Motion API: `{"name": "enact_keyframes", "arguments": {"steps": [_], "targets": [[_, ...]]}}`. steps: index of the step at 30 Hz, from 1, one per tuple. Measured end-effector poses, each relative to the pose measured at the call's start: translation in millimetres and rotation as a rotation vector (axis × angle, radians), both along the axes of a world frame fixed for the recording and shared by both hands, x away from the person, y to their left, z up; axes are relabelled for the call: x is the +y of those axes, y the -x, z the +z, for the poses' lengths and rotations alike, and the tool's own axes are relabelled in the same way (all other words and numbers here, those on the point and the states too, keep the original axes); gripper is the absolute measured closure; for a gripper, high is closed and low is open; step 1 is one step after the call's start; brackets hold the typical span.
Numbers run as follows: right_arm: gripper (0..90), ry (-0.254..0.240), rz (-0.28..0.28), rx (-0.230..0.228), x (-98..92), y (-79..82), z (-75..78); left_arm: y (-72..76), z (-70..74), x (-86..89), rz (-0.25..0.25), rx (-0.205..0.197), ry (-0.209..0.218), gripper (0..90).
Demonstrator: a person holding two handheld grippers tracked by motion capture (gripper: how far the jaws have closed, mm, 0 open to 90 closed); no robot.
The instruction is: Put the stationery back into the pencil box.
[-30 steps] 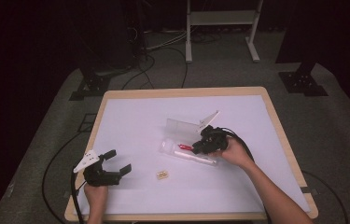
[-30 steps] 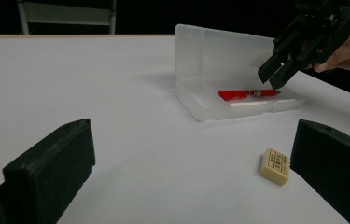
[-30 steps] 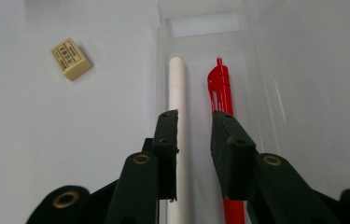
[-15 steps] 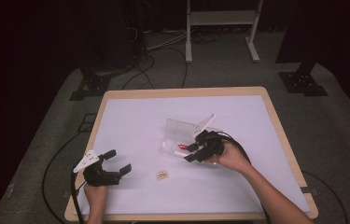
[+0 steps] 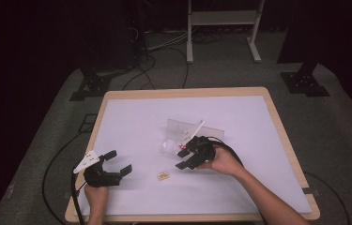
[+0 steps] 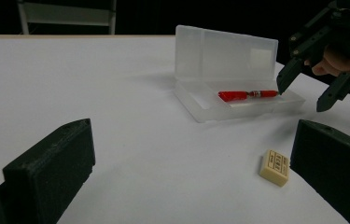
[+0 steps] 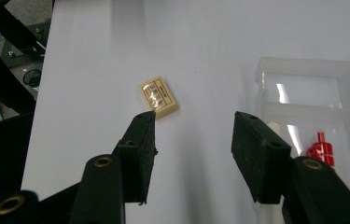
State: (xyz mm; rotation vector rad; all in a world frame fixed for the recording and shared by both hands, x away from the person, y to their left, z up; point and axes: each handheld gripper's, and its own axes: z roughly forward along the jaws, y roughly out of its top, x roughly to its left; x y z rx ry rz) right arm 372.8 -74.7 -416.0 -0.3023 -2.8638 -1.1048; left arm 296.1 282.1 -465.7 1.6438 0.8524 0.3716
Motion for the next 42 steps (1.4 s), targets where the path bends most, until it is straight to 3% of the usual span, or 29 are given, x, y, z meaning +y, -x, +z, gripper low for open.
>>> {"name": "enact_keyframes", "arguments": {"steps": [26,42], "targets": [[48.6,0.03,0.105,-0.004,43.9,4.9,-9.1,-0.2,-0.1,0.4,0.001,0.0,0.006,0.0],[48.7,0.08,0.148,0.006,62.7,4.2,-27.6,-0.2,-0.2,1.2,0.004,-0.001,0.016,0.0]]}}
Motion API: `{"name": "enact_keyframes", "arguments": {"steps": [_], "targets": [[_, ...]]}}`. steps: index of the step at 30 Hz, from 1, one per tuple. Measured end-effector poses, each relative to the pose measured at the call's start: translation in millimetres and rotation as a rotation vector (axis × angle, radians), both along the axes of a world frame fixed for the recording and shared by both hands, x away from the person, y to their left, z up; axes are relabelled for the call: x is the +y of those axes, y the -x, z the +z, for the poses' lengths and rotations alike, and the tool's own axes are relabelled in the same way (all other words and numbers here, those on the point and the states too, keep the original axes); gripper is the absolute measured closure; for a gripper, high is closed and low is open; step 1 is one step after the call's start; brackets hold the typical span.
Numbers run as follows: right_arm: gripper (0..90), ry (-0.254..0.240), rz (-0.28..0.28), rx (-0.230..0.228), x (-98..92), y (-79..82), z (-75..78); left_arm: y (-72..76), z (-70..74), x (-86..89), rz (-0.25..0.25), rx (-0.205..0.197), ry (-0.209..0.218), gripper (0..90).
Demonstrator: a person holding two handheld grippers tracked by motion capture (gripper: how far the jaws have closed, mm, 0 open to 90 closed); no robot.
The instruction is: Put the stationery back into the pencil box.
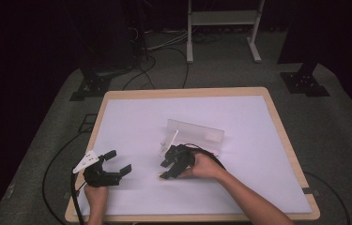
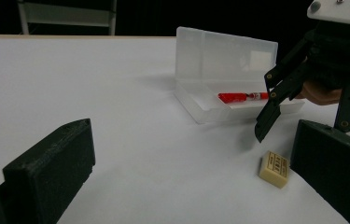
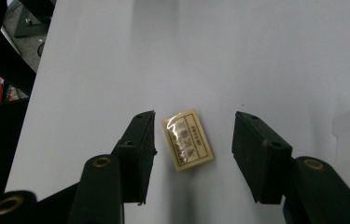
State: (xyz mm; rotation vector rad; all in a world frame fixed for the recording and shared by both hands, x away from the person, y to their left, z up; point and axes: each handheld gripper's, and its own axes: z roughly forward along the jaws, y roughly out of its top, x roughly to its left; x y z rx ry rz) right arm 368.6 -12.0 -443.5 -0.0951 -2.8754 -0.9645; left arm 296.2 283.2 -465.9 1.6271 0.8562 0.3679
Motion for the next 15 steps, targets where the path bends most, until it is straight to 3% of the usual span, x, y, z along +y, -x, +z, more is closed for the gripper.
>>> {"name": "enact_keyframes", "arguments": {"steps": [15], "targets": [[57.1,0.023,0.032,0.001,5.3,-0.4,-8.5,0.6,-0.2,1.6,0.004,-0.002,0.012,0.0]]}}
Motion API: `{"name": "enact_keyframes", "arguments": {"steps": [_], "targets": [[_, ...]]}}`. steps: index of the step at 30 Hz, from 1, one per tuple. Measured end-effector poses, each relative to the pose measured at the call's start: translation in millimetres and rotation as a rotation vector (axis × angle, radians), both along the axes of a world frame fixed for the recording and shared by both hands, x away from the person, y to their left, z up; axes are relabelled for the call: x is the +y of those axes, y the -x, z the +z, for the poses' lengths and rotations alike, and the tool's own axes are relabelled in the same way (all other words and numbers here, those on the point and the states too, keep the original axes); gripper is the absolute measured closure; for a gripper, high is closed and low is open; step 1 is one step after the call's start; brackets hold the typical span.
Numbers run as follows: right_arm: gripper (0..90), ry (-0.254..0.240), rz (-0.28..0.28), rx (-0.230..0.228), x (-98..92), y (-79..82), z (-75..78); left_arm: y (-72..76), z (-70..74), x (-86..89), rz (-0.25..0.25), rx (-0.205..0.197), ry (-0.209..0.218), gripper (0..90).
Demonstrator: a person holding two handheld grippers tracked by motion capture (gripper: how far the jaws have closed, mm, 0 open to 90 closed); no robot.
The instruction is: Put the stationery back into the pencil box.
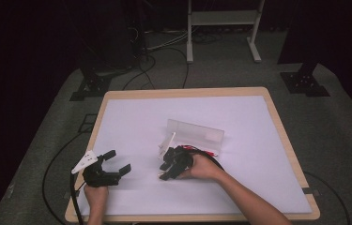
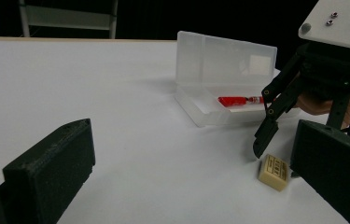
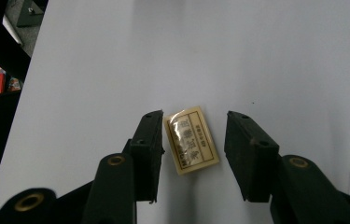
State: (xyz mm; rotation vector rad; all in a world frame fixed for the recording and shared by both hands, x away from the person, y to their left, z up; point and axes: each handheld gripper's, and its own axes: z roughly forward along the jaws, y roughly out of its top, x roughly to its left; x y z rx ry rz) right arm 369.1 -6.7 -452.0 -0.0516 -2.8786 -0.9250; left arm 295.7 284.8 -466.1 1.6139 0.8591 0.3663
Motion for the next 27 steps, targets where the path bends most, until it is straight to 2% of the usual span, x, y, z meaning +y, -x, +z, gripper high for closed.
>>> {"name": "enact_keyframes", "arguments": {"steps": [11,22,27], "targets": [[66.5,-0.006,0.023,-0.001,0.5,1.1,-0.8,0.0,-0.1,-0.2,-0.003,-0.002,-0.001,0.0],[68.1,-0.01,0.034,0.002,0.7,1.1,0.0,0.2,-0.1,-0.1,-0.005,-0.002,0.001,0.0],[68.2,-0.034,0.02,0.005,-2.5,-0.5,7.5,0.3,-0.2,-0.2,-0.003,-0.001,0.001,0.0]]}}
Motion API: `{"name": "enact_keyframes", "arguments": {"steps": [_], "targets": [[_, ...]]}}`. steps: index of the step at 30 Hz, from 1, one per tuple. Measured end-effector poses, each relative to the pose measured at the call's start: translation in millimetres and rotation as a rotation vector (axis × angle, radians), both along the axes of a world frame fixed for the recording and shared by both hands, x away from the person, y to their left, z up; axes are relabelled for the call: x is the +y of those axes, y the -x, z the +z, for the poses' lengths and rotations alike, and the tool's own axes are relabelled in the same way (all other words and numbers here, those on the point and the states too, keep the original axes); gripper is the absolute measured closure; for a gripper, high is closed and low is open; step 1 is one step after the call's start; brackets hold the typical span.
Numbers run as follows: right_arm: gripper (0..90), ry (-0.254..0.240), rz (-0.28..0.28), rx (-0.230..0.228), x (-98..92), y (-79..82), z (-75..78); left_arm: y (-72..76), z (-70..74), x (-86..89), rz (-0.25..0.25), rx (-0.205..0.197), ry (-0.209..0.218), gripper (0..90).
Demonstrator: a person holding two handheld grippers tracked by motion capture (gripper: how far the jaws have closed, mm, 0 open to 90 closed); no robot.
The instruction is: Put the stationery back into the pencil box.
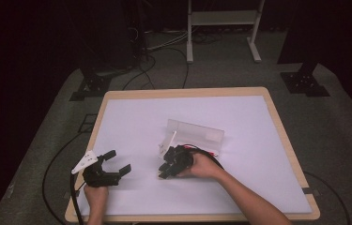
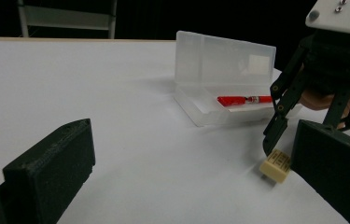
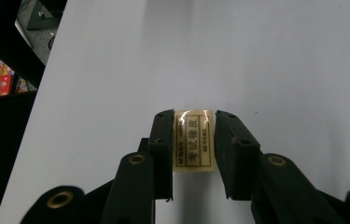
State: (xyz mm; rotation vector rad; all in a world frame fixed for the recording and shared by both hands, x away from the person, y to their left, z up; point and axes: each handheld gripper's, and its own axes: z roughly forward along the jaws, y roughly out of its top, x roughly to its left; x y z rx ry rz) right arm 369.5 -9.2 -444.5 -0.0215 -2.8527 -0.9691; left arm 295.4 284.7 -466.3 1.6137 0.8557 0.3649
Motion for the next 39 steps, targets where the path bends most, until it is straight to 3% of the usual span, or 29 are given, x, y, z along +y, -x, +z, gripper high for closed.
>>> {"name": "enact_keyframes", "arguments": {"steps": [9,22,39], "targets": [[68.4,-0.043,-0.036,-0.013,-13.9,-5.5,24.1,0.1,0.0,0.0,-0.001,-0.002,-0.001,0.0],[68.4,-0.065,-0.09,-0.044,-31.1,-13.3,50.1,-0.4,-0.1,-0.2,0.001,-0.001,-0.003,0.0],[68.5,-0.07,-0.141,-0.056,-34.0,-31.4,63.4,-0.3,-0.2,-0.6,0.001,-0.002,-0.003,0.0]]}}
